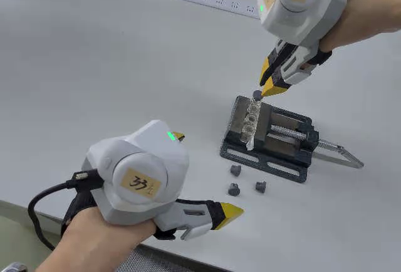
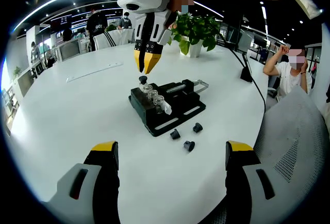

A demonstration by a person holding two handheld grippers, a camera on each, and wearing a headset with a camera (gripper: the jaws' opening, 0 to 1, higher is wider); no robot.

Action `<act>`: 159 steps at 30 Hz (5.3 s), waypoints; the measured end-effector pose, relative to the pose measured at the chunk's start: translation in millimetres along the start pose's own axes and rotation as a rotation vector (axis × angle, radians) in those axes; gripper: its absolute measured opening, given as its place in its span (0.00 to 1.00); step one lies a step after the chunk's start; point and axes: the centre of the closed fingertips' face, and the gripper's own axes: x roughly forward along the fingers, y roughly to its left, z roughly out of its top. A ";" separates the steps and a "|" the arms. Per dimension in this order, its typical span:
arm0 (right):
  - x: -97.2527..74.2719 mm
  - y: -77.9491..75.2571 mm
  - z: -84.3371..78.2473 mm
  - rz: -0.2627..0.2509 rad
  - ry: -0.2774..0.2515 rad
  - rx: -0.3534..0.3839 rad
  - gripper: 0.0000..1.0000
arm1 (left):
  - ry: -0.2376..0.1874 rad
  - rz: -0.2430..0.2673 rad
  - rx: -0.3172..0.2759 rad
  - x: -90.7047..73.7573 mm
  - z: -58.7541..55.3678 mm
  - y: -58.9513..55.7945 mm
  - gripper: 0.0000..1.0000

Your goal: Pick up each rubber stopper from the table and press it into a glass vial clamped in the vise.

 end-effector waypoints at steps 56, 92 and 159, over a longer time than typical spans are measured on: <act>10.5 3.2 -1.8 0.041 0.039 0.053 0.00 | 0.017 -0.001 -0.046 1.6 -9.5 1.1 0.83; 13.9 2.6 -2.3 0.022 0.158 0.047 0.00 | 0.023 -0.009 -0.065 4.2 -13.2 0.0 0.83; 7.6 13.6 -20.5 -0.037 -0.049 0.127 0.29 | 0.001 0.029 0.000 -4.5 11.2 12.2 0.83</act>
